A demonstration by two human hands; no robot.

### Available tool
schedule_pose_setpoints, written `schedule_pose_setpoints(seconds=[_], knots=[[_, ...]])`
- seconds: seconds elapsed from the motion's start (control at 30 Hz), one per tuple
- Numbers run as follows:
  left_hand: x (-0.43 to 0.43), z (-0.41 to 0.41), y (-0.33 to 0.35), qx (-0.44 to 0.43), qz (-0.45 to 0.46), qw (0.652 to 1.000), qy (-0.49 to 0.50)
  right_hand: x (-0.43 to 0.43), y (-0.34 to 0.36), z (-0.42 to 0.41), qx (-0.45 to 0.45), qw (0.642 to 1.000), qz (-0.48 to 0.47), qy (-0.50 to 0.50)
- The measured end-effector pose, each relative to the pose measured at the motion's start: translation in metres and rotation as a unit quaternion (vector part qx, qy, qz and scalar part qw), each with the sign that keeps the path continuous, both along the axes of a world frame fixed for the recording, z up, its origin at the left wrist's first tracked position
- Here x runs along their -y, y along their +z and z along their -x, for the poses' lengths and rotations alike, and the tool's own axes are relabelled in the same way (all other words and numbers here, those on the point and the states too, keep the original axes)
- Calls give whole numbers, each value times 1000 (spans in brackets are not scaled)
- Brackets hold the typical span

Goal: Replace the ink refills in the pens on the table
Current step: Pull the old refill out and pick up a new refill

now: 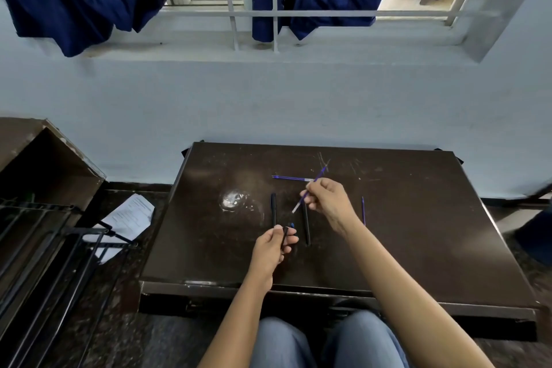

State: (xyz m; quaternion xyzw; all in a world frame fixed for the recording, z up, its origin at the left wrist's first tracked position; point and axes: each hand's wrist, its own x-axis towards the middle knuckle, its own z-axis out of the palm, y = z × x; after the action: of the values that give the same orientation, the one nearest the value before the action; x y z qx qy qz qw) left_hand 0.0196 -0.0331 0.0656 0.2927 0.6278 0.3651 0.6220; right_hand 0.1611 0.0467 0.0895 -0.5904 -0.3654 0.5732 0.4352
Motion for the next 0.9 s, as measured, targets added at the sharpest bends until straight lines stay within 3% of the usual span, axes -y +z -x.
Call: schedule_pose_setpoints(seconds=[0.17,0.47,0.7,0.8,0.9], knots=[[8,2,9,-6,-27,1000,-11,24,-4,10,45,998,-30,38],[17,10,14,-13,-41,998,-40,31,-9,11,49,997,-52,2],[17,15,2,-6,-31,999,-41,31,-18,14,94,990,-31,104],[13,14,-1,-8,-41,998,-37,33,-29,17,112,974,5,195],[10,16,-3,-20,-46,999,-21,31,-40,16,63,965,47,249]])
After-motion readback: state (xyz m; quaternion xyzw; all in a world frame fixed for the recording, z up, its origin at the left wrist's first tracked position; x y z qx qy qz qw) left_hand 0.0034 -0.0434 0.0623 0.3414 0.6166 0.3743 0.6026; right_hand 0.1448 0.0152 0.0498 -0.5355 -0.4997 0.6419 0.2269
